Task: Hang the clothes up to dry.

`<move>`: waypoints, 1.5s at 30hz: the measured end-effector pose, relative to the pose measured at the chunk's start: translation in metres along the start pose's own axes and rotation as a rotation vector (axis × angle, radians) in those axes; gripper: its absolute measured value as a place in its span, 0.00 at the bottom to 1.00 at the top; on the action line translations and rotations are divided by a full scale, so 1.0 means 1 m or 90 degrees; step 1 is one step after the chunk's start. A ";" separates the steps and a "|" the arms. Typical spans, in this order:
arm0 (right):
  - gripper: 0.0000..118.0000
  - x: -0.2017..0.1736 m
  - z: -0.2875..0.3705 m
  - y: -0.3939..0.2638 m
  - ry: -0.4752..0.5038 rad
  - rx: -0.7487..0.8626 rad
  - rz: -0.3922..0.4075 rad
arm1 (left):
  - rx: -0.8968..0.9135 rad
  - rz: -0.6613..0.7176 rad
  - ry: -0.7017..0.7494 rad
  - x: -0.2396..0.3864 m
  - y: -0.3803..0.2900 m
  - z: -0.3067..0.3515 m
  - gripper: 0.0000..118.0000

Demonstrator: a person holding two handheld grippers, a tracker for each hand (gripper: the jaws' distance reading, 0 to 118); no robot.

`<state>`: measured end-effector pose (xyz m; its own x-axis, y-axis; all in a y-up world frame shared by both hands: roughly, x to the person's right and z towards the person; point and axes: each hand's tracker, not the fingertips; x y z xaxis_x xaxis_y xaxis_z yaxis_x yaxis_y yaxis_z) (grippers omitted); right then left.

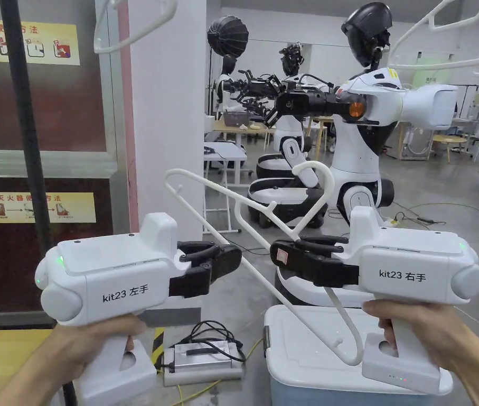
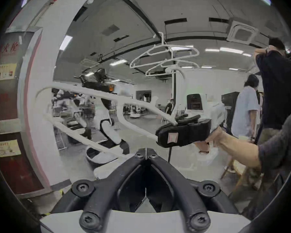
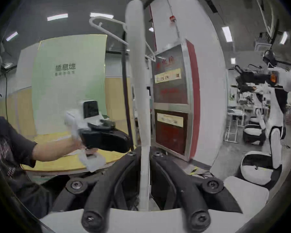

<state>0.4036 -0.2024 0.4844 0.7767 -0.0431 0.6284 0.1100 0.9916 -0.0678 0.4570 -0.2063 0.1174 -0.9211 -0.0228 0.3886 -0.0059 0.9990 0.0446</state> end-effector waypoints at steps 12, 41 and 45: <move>0.08 -0.057 -0.081 0.018 0.114 0.000 0.036 | 0.029 -0.009 0.092 0.016 -0.005 0.096 0.00; 0.08 -0.522 -0.461 -0.005 0.910 -0.091 0.177 | -0.025 0.038 1.070 0.333 -0.056 0.514 0.00; 0.08 -0.560 -0.452 -0.011 0.952 -0.084 0.195 | -0.029 0.045 1.133 0.367 -0.066 0.517 0.00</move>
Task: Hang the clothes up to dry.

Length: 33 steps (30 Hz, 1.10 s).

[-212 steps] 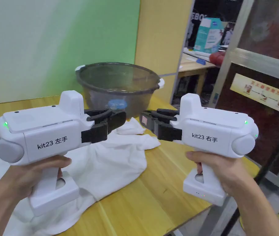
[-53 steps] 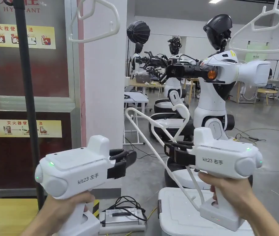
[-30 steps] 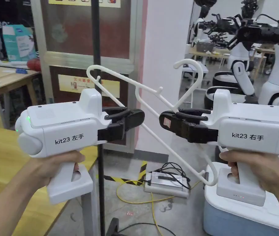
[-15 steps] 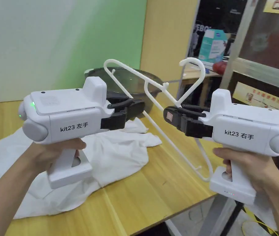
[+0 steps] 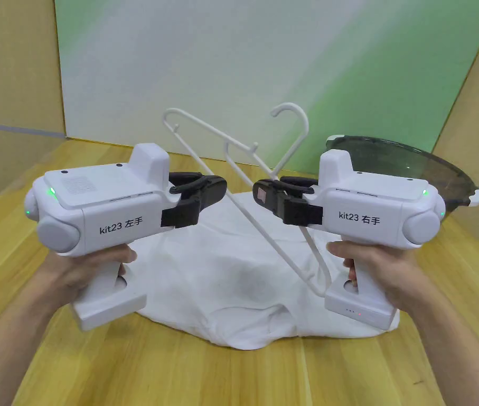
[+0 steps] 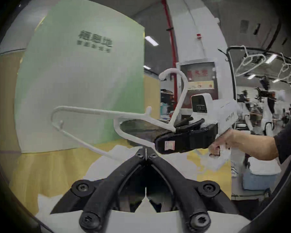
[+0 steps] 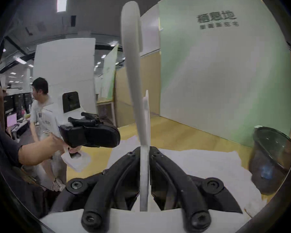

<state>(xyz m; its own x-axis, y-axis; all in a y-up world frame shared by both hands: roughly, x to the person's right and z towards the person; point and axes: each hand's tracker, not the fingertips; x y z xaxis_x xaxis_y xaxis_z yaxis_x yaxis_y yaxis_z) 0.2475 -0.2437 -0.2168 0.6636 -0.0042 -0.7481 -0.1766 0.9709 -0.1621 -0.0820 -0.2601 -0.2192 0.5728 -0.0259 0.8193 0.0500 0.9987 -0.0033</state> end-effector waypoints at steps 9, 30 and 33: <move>0.08 0.005 -0.021 -0.011 0.014 -0.016 -0.016 | -0.028 0.029 -0.002 -0.006 -0.009 0.015 0.00; 0.08 -0.012 0.014 -0.052 -0.108 -0.009 -0.066 | -0.609 -0.128 -0.352 0.018 -0.048 -0.087 0.96; 0.08 -0.011 0.016 -0.055 -0.115 -0.011 -0.073 | -0.606 -0.127 -0.349 0.023 -0.054 -0.091 0.95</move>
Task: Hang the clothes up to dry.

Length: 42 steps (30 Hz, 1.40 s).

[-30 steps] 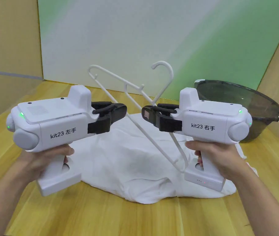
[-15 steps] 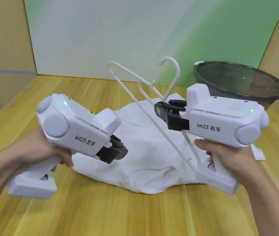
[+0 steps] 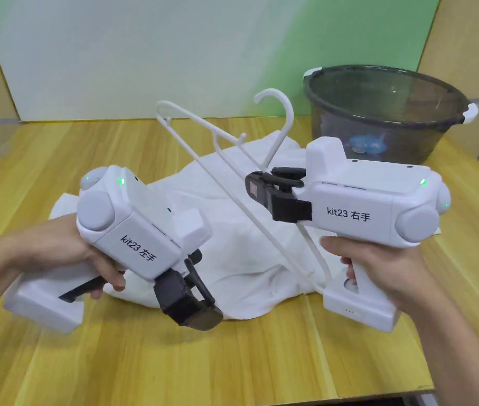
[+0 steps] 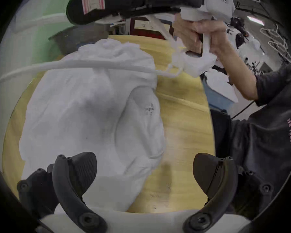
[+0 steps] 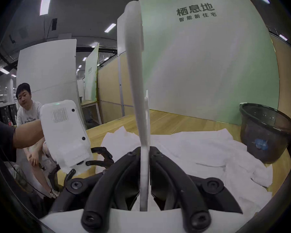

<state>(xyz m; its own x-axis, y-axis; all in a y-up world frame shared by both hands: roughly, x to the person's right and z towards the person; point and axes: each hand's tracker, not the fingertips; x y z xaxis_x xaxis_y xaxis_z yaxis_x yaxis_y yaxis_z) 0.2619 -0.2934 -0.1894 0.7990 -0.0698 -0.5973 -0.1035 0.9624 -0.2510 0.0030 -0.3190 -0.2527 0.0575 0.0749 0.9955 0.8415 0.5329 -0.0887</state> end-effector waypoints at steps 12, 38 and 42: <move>0.08 0.012 0.005 -0.010 -0.013 -0.038 0.014 | 0.017 -0.007 0.004 -0.011 -0.019 -0.017 0.51; 0.08 0.012 0.044 -0.016 -0.029 -0.098 0.107 | 0.040 -0.023 0.180 0.008 -0.054 0.000 0.00; 0.08 0.008 0.050 -0.018 -0.027 -0.132 0.190 | 0.114 -0.207 0.332 0.031 -0.050 0.000 0.00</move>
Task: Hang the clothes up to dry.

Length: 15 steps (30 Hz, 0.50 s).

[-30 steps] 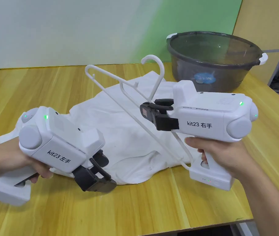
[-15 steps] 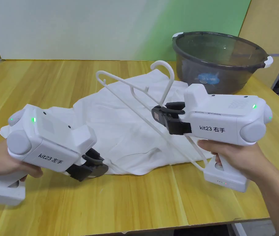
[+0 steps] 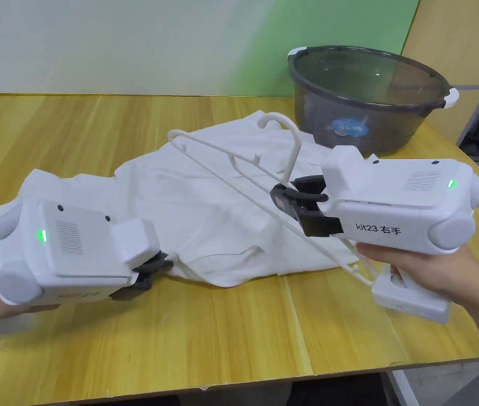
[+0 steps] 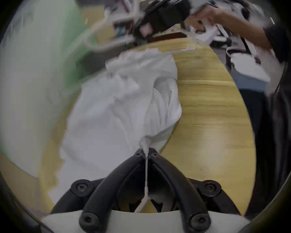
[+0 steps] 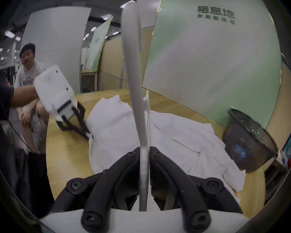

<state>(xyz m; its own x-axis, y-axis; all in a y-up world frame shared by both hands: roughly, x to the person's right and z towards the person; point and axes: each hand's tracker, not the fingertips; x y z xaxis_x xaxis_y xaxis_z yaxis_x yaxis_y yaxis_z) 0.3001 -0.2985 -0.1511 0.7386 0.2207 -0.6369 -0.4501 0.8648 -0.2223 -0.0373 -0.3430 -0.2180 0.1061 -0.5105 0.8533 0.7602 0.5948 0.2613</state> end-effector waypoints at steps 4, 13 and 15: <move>0.08 0.000 0.005 -0.004 -0.032 -0.017 0.059 | -0.049 0.081 -0.048 0.004 -0.005 -0.002 0.00; 0.08 -0.040 0.036 -0.010 -0.044 -0.069 0.208 | -0.081 0.026 -0.107 0.017 0.012 -0.003 0.00; 0.08 -0.057 0.044 -0.017 -0.041 -0.070 0.251 | -0.061 0.032 -0.072 0.014 0.006 0.002 0.00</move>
<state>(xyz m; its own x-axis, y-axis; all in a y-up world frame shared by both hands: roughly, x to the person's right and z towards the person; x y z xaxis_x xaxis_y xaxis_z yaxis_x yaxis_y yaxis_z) 0.2877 -0.3057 -0.0790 0.5274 0.5561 -0.6424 -0.7529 0.6562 -0.0501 -0.0329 -0.3455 -0.2041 0.0774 -0.4046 0.9112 0.8142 0.5531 0.1765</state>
